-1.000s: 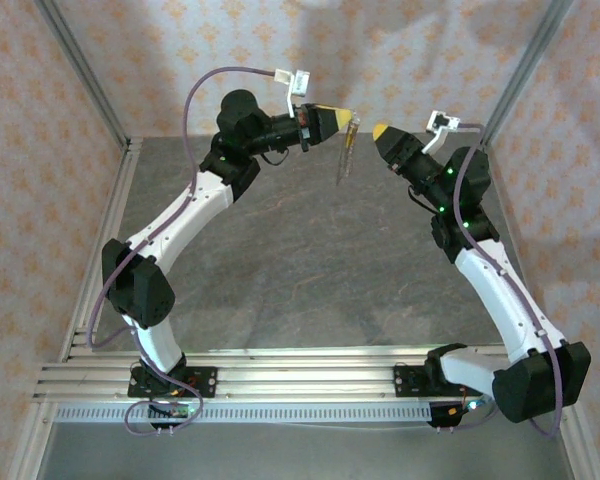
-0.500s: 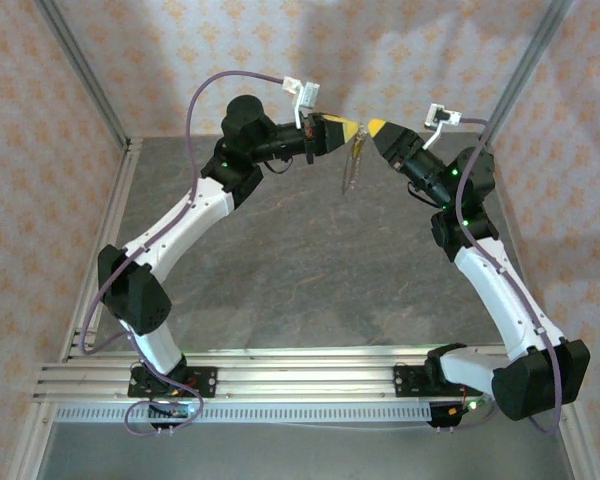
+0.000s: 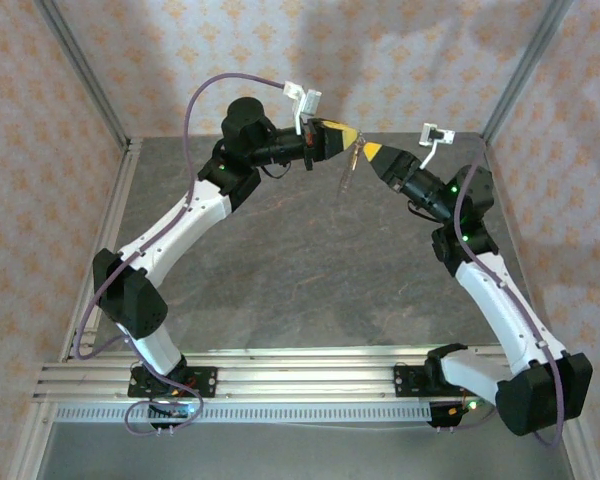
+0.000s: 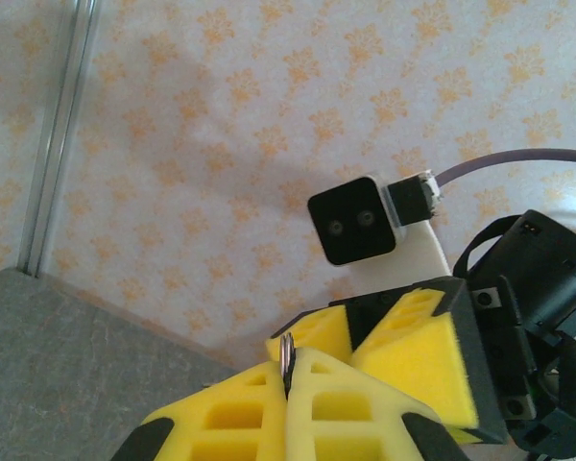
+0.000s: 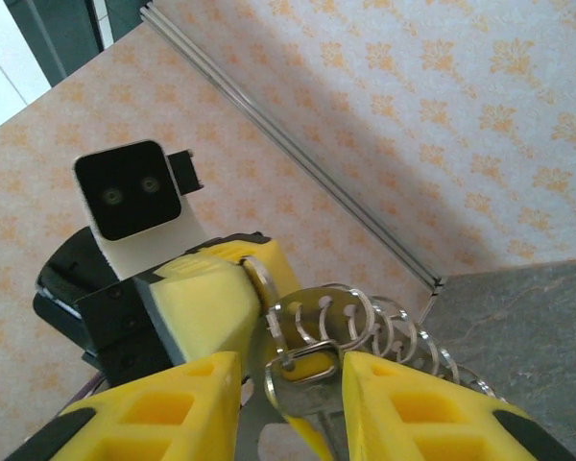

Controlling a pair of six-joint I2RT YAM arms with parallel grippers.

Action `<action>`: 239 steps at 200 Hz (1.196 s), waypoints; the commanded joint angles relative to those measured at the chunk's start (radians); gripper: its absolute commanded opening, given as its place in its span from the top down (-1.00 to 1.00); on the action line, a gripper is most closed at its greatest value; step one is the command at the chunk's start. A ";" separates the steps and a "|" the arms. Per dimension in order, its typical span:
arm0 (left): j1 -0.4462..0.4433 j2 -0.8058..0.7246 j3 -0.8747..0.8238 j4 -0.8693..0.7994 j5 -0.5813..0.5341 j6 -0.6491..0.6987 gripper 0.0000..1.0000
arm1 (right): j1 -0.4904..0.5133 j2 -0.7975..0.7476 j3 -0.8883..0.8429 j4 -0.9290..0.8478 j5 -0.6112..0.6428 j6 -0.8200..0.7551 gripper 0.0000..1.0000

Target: Put the keys on the keyring

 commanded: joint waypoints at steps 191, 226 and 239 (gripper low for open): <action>-0.014 -0.015 0.022 0.026 0.013 0.018 1.00 | 0.002 0.022 0.052 0.059 -0.050 -0.040 0.49; -0.016 -0.010 0.025 0.026 0.013 0.017 1.00 | 0.002 0.016 0.051 0.046 -0.052 -0.050 0.78; -0.016 -0.006 0.027 0.026 0.014 0.015 1.00 | 0.002 0.013 0.050 0.043 -0.053 -0.053 0.79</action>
